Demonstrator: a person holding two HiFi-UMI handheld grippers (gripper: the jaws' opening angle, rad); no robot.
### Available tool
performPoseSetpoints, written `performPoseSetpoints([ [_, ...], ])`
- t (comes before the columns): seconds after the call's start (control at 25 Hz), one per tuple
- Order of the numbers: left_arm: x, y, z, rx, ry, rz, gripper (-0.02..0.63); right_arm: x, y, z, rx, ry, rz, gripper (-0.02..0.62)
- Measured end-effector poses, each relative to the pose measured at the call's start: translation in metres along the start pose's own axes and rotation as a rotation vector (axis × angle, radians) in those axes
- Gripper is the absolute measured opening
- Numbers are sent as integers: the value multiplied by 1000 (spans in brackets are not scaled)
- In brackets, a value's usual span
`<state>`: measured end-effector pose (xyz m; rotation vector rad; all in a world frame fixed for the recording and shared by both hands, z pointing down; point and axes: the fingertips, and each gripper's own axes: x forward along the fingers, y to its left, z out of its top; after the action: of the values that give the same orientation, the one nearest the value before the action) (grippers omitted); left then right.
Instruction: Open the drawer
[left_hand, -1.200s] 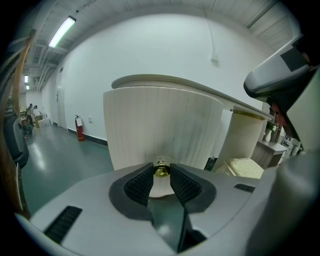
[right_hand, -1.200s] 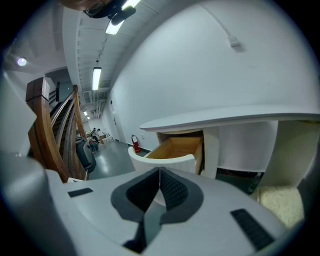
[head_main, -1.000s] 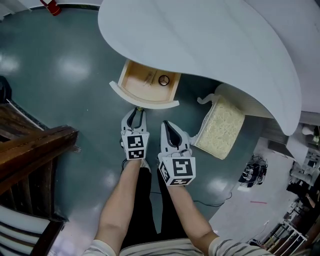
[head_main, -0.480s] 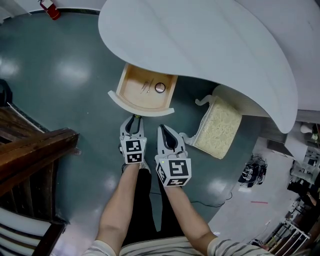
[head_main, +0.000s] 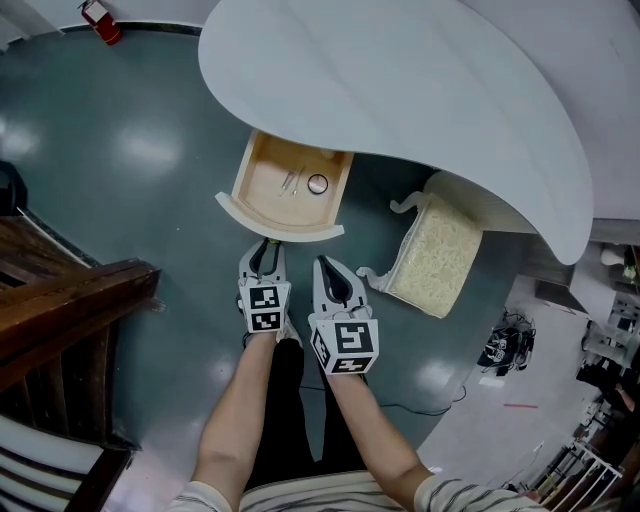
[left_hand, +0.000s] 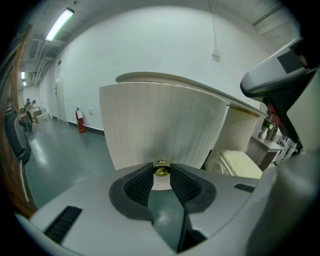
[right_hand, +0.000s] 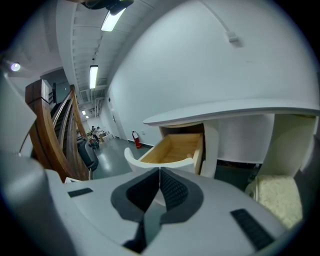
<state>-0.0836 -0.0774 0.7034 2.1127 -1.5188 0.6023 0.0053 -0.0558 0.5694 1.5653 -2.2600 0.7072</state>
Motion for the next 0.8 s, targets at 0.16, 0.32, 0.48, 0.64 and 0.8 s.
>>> performPoseSetpoints([
  [0.16, 0, 1, -1, 2, 6, -2, 104, 0, -4, 1, -3, 3, -4, 15],
  [0.32, -1, 0, 0, 19, 11, 1, 104, -3, -3, 1, -5, 3, -2, 14],
  [0.48, -4, 0, -1, -9, 4, -12, 104, -5, 0, 1, -11, 3, 5, 14],
  [0.64, -16, -1, 5, -8, -17, -9, 92, -8, 0, 6, -10, -3, 3, 14],
  [0.8, -26, -7, 14, -9, -34, -9, 44, -11, 1, 13, -14, -11, 6, 14],
])
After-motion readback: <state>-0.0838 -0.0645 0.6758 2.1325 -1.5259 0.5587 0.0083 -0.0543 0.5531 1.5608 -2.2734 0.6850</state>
